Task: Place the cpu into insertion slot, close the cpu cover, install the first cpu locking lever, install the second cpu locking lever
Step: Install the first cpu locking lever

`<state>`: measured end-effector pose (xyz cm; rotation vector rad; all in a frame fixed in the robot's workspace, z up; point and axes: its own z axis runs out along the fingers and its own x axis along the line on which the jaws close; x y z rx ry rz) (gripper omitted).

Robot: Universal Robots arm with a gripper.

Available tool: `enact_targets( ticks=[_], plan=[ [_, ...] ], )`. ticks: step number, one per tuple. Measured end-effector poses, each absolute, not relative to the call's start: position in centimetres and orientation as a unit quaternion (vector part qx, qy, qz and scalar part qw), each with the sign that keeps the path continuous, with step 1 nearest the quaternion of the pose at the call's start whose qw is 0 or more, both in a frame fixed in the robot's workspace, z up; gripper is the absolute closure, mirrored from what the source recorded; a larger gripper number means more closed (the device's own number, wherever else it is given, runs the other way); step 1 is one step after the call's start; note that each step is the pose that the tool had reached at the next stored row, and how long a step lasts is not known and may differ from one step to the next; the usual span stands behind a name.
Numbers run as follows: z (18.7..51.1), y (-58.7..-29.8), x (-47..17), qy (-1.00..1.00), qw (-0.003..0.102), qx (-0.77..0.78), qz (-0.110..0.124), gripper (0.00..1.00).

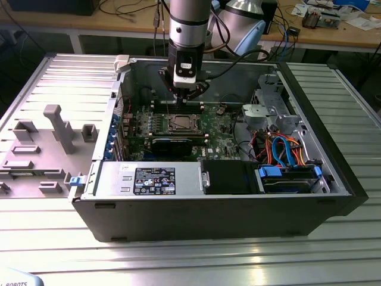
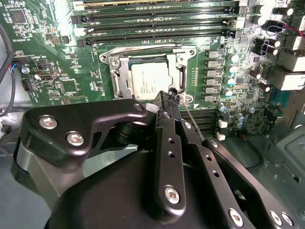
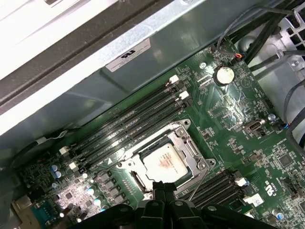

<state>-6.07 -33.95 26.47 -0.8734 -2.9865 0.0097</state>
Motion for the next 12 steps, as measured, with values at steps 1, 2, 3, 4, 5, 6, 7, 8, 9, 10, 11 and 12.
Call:
enact_targets(
  ticks=[1,2,3,4,5,6,7,8,9,10,11,12],
  plan=[
    [26.47,-33.95,-6.06,-0.96,0.015,-0.281,0.003,0.89],
    [26.47,-33.95,-6.06,-0.96,0.015,-0.281,0.003,0.89],
    [26.47,-33.95,-6.07,-0.96,0.015,-0.281,0.003,0.89],
    [26.47,-33.95,-6.07,-0.96,0.015,-0.281,0.003,0.89],
    [26.47,-33.96,-6.07,-0.962,0.015,-0.271,0.003,0.89],
    [26.47,-33.96,-6.07,-0.964,0.015,-0.264,0.003,0.89],
    [26.46,-33.96,-6.06,-0.967,0.015,-0.255,0.003,0.89],
    [26.45,-33.96,-6.06,-0.969,0.015,-0.247,0.003,0.89],
    [26.43,-33.96,-6.06,-0.971,0.015,-0.238,0.004,0.89],
    [26.42,-33.96,-6.06,-0.974,0.015,-0.225,0.004,0.89],
    [26.4,-33.95,-6.06,-0.976,0.015,-0.216,0.004,0.89],
    [26.39,-33.96,-6.06,-0.979,0.015,-0.203,0.004,0.89]
  ],
)
